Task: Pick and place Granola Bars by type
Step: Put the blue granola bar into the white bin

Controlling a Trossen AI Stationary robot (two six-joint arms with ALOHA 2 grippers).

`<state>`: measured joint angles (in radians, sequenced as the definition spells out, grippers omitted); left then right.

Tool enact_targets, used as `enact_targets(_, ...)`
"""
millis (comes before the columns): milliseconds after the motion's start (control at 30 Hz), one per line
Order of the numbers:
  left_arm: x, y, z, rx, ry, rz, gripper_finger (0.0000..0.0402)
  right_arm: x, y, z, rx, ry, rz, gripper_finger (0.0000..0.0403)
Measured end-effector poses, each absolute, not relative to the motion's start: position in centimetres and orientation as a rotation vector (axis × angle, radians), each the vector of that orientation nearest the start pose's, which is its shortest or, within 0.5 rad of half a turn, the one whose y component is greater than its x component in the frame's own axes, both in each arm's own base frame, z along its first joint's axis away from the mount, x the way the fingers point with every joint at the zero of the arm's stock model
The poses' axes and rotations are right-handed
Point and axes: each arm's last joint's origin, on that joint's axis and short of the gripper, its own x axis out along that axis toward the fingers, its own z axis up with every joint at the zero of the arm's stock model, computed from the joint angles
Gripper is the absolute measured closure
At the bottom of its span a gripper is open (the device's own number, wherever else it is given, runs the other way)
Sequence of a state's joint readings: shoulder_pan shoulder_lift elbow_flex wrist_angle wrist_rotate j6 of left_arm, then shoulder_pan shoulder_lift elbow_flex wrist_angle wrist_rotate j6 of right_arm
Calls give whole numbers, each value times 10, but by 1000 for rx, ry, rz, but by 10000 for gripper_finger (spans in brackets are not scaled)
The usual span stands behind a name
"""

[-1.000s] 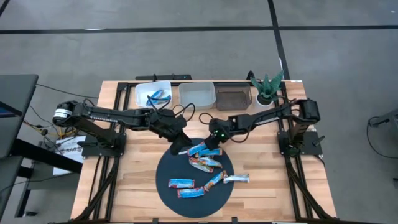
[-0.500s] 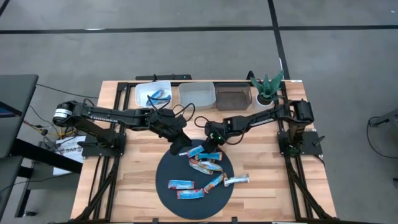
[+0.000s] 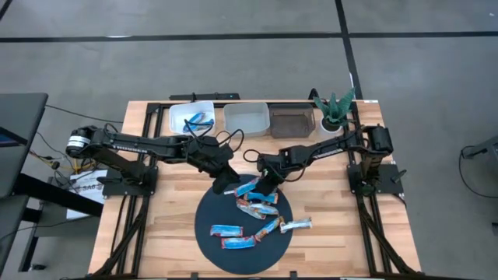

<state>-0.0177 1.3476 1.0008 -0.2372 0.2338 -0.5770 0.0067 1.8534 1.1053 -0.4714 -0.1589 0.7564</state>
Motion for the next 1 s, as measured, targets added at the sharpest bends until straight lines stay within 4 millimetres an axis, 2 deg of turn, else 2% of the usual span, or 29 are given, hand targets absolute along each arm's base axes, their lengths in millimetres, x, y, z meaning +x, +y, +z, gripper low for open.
enact_targets(533,292,-12,281,-626,639,-69,303,344,5,146,709,1229,-332,403)
enact_targets(667,292,-12,281,-627,644,-72,303,342,1,161,688,1168,-353,403)
enact_targets(1000,292,-11,281,-619,636,-45,303,328,-22,214,660,950,-427,403)
